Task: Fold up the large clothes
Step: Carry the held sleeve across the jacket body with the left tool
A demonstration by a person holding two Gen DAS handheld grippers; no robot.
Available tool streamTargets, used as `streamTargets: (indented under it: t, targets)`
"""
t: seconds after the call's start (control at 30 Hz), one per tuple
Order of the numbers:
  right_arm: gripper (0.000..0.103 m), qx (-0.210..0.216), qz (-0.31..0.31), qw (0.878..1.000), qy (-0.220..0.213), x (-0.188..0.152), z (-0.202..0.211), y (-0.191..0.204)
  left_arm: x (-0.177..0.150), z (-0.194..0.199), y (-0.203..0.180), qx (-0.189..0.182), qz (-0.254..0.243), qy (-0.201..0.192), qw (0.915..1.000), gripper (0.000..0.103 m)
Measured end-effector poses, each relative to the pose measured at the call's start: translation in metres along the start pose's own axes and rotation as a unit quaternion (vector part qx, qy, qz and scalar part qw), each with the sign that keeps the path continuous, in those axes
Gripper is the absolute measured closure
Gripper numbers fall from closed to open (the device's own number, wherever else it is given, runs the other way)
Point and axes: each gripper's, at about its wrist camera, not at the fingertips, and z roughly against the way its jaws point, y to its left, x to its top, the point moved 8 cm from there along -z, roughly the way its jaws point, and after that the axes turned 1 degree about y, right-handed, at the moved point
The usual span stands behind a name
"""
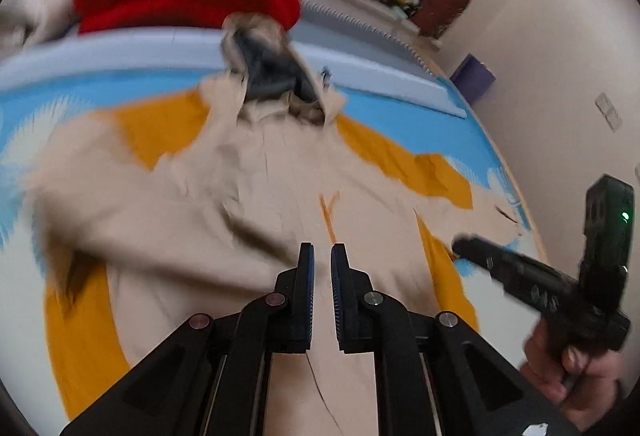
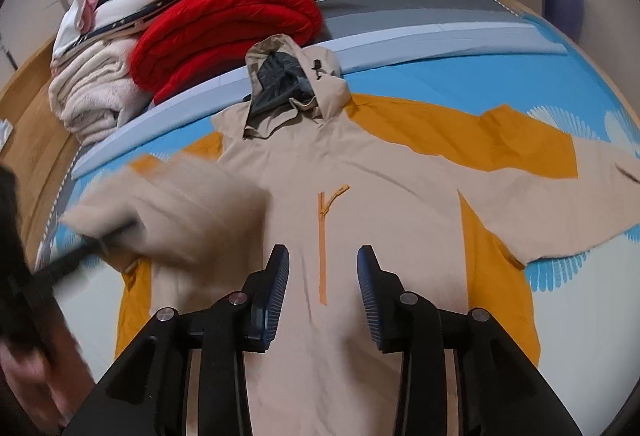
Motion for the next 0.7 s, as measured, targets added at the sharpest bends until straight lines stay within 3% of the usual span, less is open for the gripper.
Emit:
streamTargets:
  t: [0.07, 0.13, 0.2, 0.27, 0.37, 0.43, 0.53, 0.7]
  targets:
    - [0.068, 0.006, -0.008, 1.000, -0.004, 0.003, 0.002, -0.002, -0.001, 0.030, 0.018, 0.031, 0.033, -0.019, 0.9988, 0.092]
    - [0.093, 0.003, -0.005, 1.000, -0.014, 0.007, 0.004, -0.001, -0.005, 0.055, 0.034, 0.060, 0.070, -0.030, 0.9953, 0.092]
    - [0.095, 0.006, 0.002, 1.000, -0.019, 0.008, 0.004, 0.004, -0.011, 0.080, 0.062, 0.099, 0.110, -0.045, 0.9879, 0.092]
    - [0.095, 0.017, 0.008, 1.000, -0.018, 0.008, -0.001, 0.013, -0.017, 0.091, 0.086, 0.142, 0.120, -0.057, 0.9809, 0.092]
    - [0.093, 0.043, 0.024, 0.999, -0.010, 0.004, -0.013, 0.033, -0.020, 0.081, 0.111, 0.210, 0.115, -0.026, 0.9705, 0.094]
    - [0.092, 0.051, 0.041, 0.998, -0.006, -0.001, -0.024, 0.048, -0.010, 0.077, 0.119, 0.189, 0.129, -0.023, 0.9731, 0.094]
    - [0.085, 0.058, 0.072, 0.996, 0.012, -0.013, -0.048, 0.071, -0.002, 0.083, 0.126, 0.194, 0.133, -0.033, 0.9715, 0.094]
    - [0.056, 0.050, 0.152, 0.985, 0.059, -0.044, -0.095, 0.110, 0.006, 0.085, 0.133, 0.182, 0.145, -0.034, 0.9721, 0.093]
